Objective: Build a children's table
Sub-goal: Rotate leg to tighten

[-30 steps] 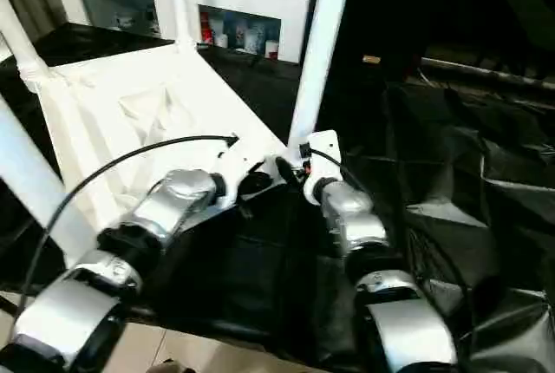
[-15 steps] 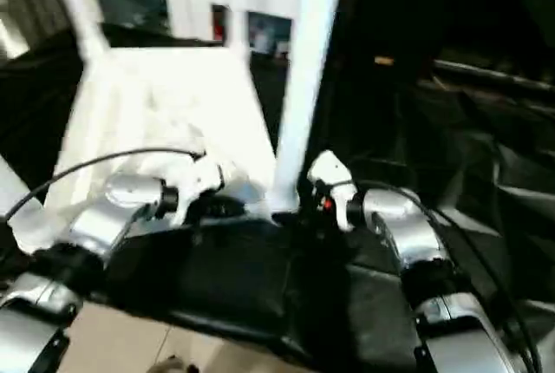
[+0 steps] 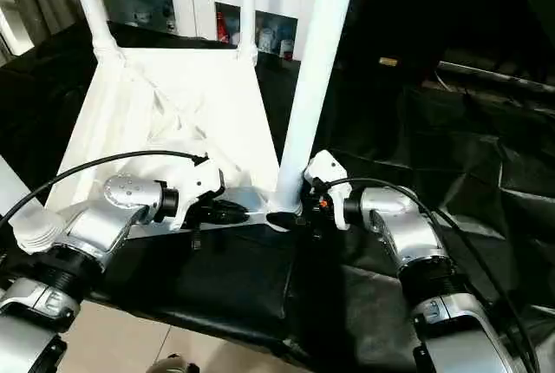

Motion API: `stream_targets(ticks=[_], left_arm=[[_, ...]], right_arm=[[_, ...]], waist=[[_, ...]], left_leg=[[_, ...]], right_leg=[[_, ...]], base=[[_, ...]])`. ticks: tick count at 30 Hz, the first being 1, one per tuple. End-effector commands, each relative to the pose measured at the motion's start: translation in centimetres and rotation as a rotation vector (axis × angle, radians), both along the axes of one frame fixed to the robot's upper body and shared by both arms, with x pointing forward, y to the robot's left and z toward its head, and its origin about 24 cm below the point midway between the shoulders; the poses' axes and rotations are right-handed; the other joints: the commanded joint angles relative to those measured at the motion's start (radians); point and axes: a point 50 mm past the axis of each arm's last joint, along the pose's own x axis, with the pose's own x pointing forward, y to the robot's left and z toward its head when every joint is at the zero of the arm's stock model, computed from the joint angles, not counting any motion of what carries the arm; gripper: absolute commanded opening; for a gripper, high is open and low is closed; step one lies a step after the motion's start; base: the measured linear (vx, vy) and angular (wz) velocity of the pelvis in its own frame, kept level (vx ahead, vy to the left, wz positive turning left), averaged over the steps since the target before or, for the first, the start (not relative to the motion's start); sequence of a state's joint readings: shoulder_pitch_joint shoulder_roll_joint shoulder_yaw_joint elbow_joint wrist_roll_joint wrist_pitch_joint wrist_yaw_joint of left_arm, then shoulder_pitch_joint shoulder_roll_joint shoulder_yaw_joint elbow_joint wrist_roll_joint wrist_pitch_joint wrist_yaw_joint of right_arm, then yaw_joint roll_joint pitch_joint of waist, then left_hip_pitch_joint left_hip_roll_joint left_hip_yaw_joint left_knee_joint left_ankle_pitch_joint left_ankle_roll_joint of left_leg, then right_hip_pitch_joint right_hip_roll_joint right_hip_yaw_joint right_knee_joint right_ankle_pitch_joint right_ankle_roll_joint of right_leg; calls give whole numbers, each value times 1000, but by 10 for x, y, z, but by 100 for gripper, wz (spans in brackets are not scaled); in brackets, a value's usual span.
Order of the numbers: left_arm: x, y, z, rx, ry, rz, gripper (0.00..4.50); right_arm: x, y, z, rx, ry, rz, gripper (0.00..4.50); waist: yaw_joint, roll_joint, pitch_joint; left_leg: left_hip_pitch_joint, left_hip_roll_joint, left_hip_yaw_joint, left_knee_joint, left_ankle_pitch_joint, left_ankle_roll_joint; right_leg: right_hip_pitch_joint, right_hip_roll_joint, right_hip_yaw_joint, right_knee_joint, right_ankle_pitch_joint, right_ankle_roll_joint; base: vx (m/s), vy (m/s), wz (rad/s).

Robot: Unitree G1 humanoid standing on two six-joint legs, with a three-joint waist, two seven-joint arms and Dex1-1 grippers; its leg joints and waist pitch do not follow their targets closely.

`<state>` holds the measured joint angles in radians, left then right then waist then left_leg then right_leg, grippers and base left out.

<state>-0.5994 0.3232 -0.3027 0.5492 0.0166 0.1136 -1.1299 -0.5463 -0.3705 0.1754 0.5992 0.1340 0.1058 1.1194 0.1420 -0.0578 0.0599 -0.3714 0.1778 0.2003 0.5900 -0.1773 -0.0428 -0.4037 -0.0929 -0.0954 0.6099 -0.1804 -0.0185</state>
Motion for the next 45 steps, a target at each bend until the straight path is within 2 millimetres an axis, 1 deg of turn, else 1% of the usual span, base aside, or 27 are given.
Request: stream_targets(ticks=[1,4,8,10,14,16,17,18,19,20,21,22,25,26,27,28,29,30,31,32,35,37,38,39,40,42,45], left_arm=[[-2,-9,7,-40,-18,-35,0],[-2,-8,7,-39,-16,-34,0],[-2,-8,7,-36,-18,-31,0],[-2,-8,7,-36,-18,-30,0],[-1,-7,6,-40,-23,-7,0],[0,-8,5,-42,-28,11,0],[3,-9,5,-44,-34,40,0],[8,-11,4,-47,-44,90,0],[8,-11,4,-47,-44,90,0],[17,-17,3,-49,-60,179,0],[17,-17,3,-49,-60,179,0],[23,-22,2,-40,-76,236,0],[29,-29,2,-38,-79,308,0],[32,-34,2,-36,-83,348,0],[37,-42,1,-30,-80,414,0],[39,-45,1,-26,-78,441,0],[41,-50,1,-17,-87,484,0],[43,-55,1,-9,-90,513,0],[44,-59,1,-7,-93,533,0],[46,-62,1,-11,-93,552,0],[46,-66,0,-5,-96,556,0],[46,-66,0,-5,-98,548,0],[44,-64,-2,3,-102,521,0],[44,-64,-2,3,-102,521,0],[43,-62,-3,7,-105,501,0],[43,-61,-3,6,-103,496,0],[43,-58,-3,5,-109,474,0]], right_arm=[[0,-3,-2,-25,12,1,353],[0,-3,-3,-28,13,-1,319],[-1,-2,-5,-42,14,5,298],[-2,-2,-6,-40,14,5,273],[-2,0,-9,-32,21,-16,258],[-1,0,-10,-24,23,-39,256],[1,1,-13,-11,26,-84,255],[4,3,-18,9,35,-165,254],[4,3,-18,9,35,-165,253],[5,5,-29,23,67,-271,253],[5,5,-29,23,67,-271,253],[5,7,-38,16,91,-343,253],[5,13,-47,4,120,-418,252],[7,16,-50,-2,134,-477,252],[11,21,-54,-7,158,-606,252],[13,22,-56,-12,170,-662,252],[16,23,-58,-30,184,-763,252],[19,23,-60,-46,195,-858,252],[22,23,-61,-62,201,-937,252],[24,22,-61,-75,204,-998,252],[28,29,-56,-60,185,-1015,252],[30,34,-53,-55,169,-981,252],[31,36,-49,-31,149,-957,252],[31,36,-49,-31,149,-957,252],[34,35,-45,11,130,-957,321],[37,33,-39,42,102,-965,327],[41,31,-31,56,59,-946,358]], waist=[[-5,-7,-67],[-5,-7,-67],[-4,-8,-68],[-4,-9,-67],[-5,-6,-67],[-6,-7,-66],[-6,-7,-66],[-10,-4,-62],[-10,-4,-62],[-15,-6,-62],[-16,-6,-60],[-19,-5,-62],[-28,-4,-61],[-30,-3,-62],[-32,-2,-62],[-36,-1,-62],[-35,1,-63],[-37,3,-64],[-39,2,-65],[-42,3,-66],[-42,1,-69],[-41,-1,-71],[-38,-6,-72],[-37,-5,-72],[-37,-6,-70],[-37,-2,-69],[-41,-2,-68]], left_leg=[[17,68,-30,-73,-196,26],[17,68,-29,-72,-187,30],[17,67,-29,-71,-186,30],[17,67,-28,-70,-184,32],[17,67,-29,-71,-185,32],[18,67,-29,-72,-198,27],[17,66,-29,-72,-204,25],[19,66,-30,-75,-227,14],[19,66,-30,-75,-227,14],[21,65,-34,-77,-264,-7],[23,65,-35,-78,-277,-14],[26,65,-37,-79,-291,-25],[26,63,-38,-78,-310,-28],[26,63,-38,-78,-305,-26],[24,62,-39,-79,-298,-28],[26,62,-39,-80,-301,-35],[26,62,-41,-79,-304,-38],[26,62,-41,-80,-301,-42],[26,61,-40,-80,-305,-42],[26,59,-39,-79,-305,-46],[22,59,-37,-79,-291,-33],[19,59,-35,-77,-263,-16],[18,58,-33,-74,-237,2],[17,58,-33,-74,-228,6],[17,58,-32,-75,-225,12],[19,59,-32,-76,-239,11],[17,60,-34,-78,-269,2]], right_leg=[[48,-84,63,-70,-231,-196],[48,-83,63,-68,-215,-200],[49,-83,63,-68,-218,-199],[48,-83,63,-67,-212,-201],[48,-82,62,-67,-208,-203],[48,-83,62,-70,-227,-200],[48,-83,62,-71,-236,-198],[45,-84,63,-77,-274,-191],[45,-84,63,-77,-274,-191],[45,-86,62,-85,-349,-171],[43,-86,61,-89,-371,-164],[42,-87,61,-91,-386,-157],[40,-88,60,-96,-419,-145],[39,-88,61,-99,-421,-141],[39,-87,62,-97,-414,-142],[37,-85,61,-96,-408,-146],[40,-86,59,-95,-410,-146],[38,-87,60,-96,-404,-145],[37,-85,60,-97,-401,-146],[36,-84,60,-95,-374,-149],[42,-83,61,-89,-306,-153],[46,-81,61,-83,-247,-165],[49,-84,61,-79,-211,-175],[50,-84,62,-78,-203,-178],[49,-83,60,-79,-206,-180],[48,-83,60,-82,-235,-180],[48,-84,60,-87,-284,-169]], base=[[0,0,0],[0,0,0],[0,0,0],[0,0,0],[0,0,0],[0,0,0],[0,0,0],[0,0,0],[0,0,0],[0,0,0],[0,0,0],[0,0,0],[0,0,0],[0,0,0],[0,0,0],[0,0,0],[0,0,0],[0,0,0],[0,0,0],[0,0,0],[0,0,0],[0,0,0],[0,0,0],[0,0,0],[0,0,0],[0,0,0],[0,0,0]])
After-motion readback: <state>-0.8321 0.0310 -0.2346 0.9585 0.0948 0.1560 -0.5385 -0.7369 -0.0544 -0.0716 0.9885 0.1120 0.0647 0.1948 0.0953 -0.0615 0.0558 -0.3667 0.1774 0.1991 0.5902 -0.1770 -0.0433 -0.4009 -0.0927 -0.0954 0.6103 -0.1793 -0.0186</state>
